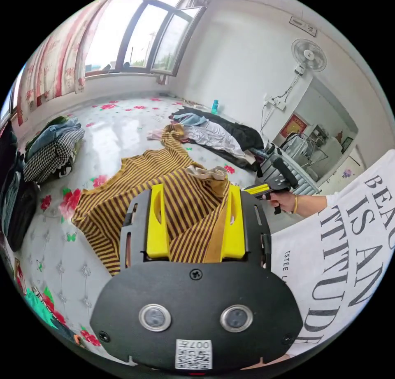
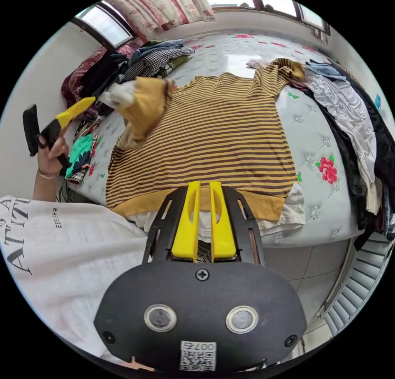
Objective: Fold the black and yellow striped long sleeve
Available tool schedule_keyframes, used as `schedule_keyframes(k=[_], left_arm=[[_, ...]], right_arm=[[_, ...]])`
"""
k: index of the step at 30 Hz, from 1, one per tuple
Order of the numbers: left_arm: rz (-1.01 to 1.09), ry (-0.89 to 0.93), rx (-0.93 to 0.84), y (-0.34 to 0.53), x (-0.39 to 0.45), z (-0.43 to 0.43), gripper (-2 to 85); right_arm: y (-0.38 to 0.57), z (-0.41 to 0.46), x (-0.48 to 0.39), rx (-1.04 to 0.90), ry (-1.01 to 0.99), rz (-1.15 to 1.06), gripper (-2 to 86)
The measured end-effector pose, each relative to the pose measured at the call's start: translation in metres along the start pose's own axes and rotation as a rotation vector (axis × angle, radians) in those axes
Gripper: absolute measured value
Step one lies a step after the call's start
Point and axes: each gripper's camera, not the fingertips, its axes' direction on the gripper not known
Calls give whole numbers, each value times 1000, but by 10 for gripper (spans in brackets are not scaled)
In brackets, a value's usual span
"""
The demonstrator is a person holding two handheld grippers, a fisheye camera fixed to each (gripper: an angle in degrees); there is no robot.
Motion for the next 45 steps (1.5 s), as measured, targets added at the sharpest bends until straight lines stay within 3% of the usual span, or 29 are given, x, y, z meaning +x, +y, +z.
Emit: schedule_keyframes(k=[6,12,18,27,33,38,45], left_arm=[[-216,-274,-275,47,-31,41,141],[-397,-332,-307,19,-94,58,137],[-325,-378,-402,-55,-140,119,140],[-267,-439,-592,-105,-185,209,101],[-314,-352,-500,-107,-211,178,33],[-379,-449,-431,-94,-239,117,33],[-708,-555,-495,-24,-316,87,59]], right_arm=[[-23,9,36,20,-43,11,52],[-62,41,42,-10,79,-6,66],[-81,81,41,-155,108,-68,63],[-97,81,43,-195,122,-99,40],[-114,78,37,-177,133,-113,22],[-152,84,8,-138,76,-190,10],[-194,120,-26,-239,88,-339,26]])
